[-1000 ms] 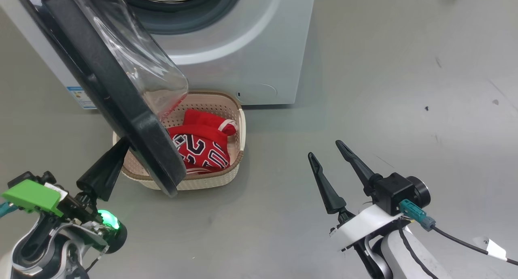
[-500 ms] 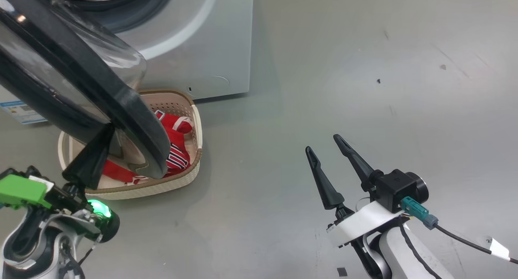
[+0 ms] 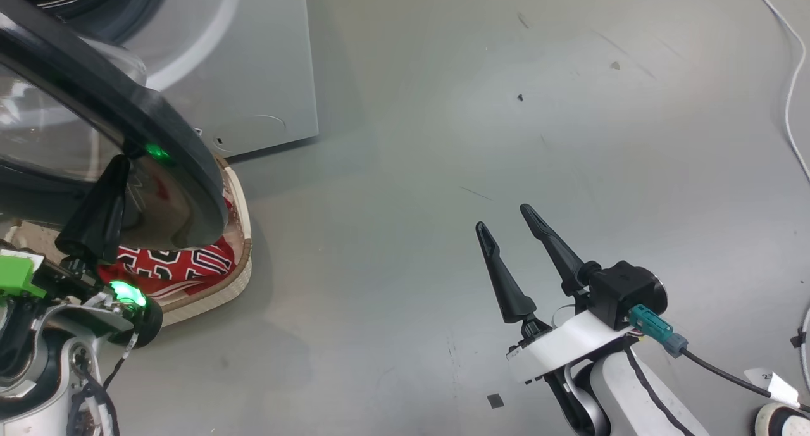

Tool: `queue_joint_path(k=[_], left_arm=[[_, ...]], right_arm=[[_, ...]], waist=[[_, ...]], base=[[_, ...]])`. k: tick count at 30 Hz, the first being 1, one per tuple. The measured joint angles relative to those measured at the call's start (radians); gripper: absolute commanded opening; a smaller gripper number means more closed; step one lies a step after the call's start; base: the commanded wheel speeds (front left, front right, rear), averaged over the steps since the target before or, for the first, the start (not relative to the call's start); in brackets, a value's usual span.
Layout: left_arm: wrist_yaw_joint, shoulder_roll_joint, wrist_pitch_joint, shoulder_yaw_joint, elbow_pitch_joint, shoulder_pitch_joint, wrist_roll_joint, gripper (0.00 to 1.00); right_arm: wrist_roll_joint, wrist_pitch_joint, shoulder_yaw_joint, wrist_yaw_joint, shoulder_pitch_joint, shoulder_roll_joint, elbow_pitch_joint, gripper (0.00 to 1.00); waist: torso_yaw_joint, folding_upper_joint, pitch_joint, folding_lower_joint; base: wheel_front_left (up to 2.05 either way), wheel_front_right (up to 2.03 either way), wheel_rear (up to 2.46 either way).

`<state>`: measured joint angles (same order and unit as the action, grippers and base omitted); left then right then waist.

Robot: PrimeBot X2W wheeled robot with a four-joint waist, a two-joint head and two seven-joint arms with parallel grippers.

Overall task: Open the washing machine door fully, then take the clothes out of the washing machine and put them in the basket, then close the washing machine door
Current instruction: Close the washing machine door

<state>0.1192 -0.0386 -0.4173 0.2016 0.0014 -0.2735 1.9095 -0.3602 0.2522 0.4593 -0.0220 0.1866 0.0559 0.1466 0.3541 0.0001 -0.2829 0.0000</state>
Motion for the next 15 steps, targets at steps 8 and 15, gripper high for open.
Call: queue_joint_path(k=[8, 15], left_arm=[[-0.001, 0.001, 0.042, 0.007, 0.022, -0.040, 0.000, 0.00], [-0.003, 0.003, 0.064, -0.007, 0.036, -0.067, 0.000, 0.00]], right_arm=[[0.003, 0.000, -0.011, 0.015, -0.001, -0.001, -0.003, 1.00], [0.010, 0.000, -0.023, 0.016, -0.001, -0.003, -0.007, 1.00]], waist=[[0.052, 0.0000, -0.018, 0.0000], [0.067, 0.0000, -0.030, 0.0000]], base=[[0.00, 0.00, 0.00], [0.00, 0.00, 0.00]])
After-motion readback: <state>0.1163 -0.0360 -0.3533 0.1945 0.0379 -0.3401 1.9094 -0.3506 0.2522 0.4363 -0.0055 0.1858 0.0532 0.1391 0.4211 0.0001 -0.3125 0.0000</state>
